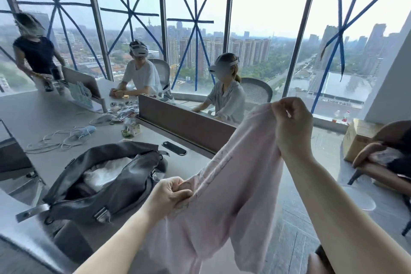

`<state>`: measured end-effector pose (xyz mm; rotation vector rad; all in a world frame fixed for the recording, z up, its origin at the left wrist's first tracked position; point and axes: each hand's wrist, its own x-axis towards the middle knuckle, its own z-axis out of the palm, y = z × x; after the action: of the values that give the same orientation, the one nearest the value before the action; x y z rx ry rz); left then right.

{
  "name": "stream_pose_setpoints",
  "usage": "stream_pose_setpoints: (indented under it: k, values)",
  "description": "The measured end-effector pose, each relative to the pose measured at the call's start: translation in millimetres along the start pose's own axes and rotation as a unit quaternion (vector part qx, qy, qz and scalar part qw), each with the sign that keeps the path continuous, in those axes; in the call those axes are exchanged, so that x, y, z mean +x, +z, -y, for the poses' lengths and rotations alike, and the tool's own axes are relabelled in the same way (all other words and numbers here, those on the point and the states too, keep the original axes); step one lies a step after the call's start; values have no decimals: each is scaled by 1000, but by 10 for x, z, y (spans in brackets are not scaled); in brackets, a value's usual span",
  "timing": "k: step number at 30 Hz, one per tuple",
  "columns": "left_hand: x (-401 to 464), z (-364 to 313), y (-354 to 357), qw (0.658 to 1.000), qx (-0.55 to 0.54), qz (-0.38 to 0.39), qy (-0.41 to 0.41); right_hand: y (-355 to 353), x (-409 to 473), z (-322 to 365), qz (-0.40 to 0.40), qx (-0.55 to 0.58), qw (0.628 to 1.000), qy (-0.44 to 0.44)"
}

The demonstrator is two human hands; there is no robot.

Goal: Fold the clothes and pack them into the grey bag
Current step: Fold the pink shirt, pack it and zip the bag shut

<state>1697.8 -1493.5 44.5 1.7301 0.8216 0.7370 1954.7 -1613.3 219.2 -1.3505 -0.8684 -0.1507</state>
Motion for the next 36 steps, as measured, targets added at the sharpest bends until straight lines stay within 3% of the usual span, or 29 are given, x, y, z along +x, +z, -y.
stream_pose_setpoints:
  k: [4, 9, 14, 18, 21, 25, 29, 36]
  values:
    - [-137, 16, -13, 994, 4, 94, -55, -87, -45, -90, -19, 10, 1000, 14]
    - [-305, 104, -78, 989, -38, 55, -135, -167, -121, -233, -29, 24, 999, 33]
    - [-489, 42, -124, 984, -66, 47, -161, -266, -207, -366, -35, 28, 997, 57]
    - [-608, -234, -242, 976, -76, 133, -156, -406, -156, -365, -54, 51, 993, 93]
    - [-503, -313, -259, 971, -100, 141, -162, -315, -141, -509, -54, 70, 987, 137]
    - [-300, 171, -193, 967, 32, 109, -227, -78, -453, -1138, 11, -50, 972, 228]
    - [-284, 1144, -114, 936, 129, 128, -300, -57, -1074, -1966, 119, -179, 920, 327]
    - [40, 1676, 57, 926, 189, 110, -309, 220, -1332, -2661, 153, -214, 891, 370]
